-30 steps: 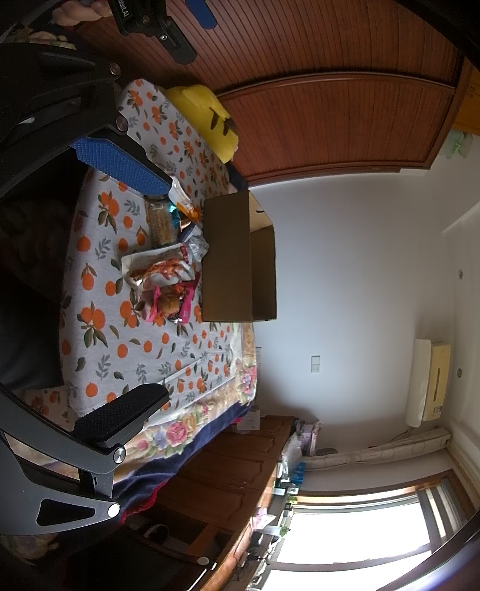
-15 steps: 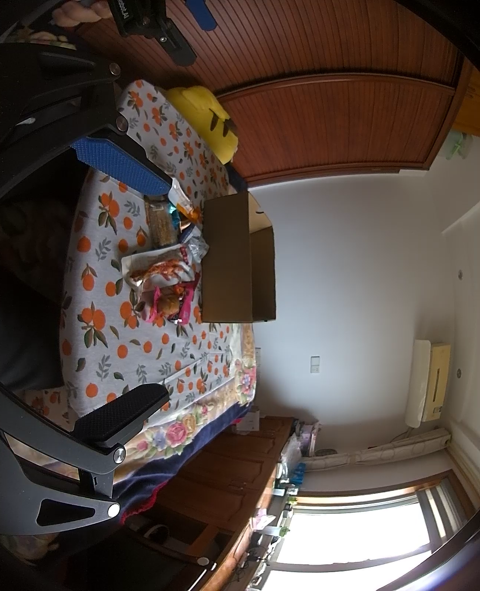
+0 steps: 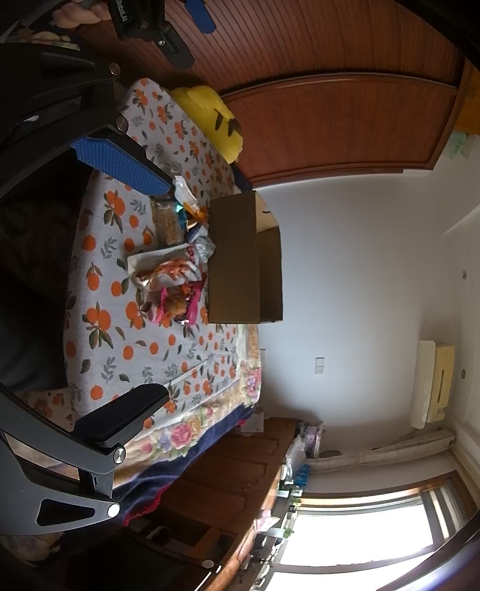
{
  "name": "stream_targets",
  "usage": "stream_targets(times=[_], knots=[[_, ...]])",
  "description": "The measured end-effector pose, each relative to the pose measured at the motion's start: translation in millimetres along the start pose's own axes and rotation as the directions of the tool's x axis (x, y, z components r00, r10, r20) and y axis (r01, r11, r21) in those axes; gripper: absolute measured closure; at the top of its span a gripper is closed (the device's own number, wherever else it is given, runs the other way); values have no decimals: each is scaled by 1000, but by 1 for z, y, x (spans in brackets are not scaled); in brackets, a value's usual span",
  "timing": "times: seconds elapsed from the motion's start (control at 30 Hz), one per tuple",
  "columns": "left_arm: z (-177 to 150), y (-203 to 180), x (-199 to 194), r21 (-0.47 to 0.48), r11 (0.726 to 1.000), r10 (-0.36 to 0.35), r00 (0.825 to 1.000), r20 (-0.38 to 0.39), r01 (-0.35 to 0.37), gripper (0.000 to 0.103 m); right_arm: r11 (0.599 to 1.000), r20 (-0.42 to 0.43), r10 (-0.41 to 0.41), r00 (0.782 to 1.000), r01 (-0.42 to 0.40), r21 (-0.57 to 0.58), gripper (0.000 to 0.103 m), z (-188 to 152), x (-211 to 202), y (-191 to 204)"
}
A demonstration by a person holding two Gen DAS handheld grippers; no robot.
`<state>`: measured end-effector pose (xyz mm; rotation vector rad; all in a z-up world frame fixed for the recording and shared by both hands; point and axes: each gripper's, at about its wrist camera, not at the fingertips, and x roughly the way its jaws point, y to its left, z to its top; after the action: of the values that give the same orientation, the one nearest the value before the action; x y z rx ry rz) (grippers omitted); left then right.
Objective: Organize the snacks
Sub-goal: 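Reach both tools to the snacks and grasp packets with each gripper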
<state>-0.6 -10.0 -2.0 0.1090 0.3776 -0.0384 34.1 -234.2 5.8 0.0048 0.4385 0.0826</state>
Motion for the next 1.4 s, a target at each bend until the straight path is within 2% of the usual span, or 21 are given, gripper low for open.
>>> stream_targets(times=[0.33,0.5,0.77,0.93,1.17,1.23,1.4], knots=[[-16,-2,46,-10,1000,-11,998,-67,10,0,1000,-43,19,999,-19,-12,0,-11,33,-7],[-24,-4,87,-5,1000,-20,993,-117,19,0,995,-81,100,992,-102,-20,0,-12,68,-10],[-30,-6,152,-12,999,-44,984,-170,42,0,985,-149,156,976,-165,-51,4,-19,130,-10],[-28,-8,180,-9,998,-60,979,-193,59,0,969,-209,223,952,-239,-56,14,-20,173,-8],[-18,-2,211,-19,994,-108,966,-234,107,0,940,-329,302,895,-337,-53,24,-18,228,3],[-15,1,218,-18,992,-122,962,-245,122,0,935,-359,313,879,-351,-46,24,-17,241,5],[-10,13,236,-32,985,-170,945,-279,168,1,936,-404,305,862,-351,-43,25,-17,262,8]])
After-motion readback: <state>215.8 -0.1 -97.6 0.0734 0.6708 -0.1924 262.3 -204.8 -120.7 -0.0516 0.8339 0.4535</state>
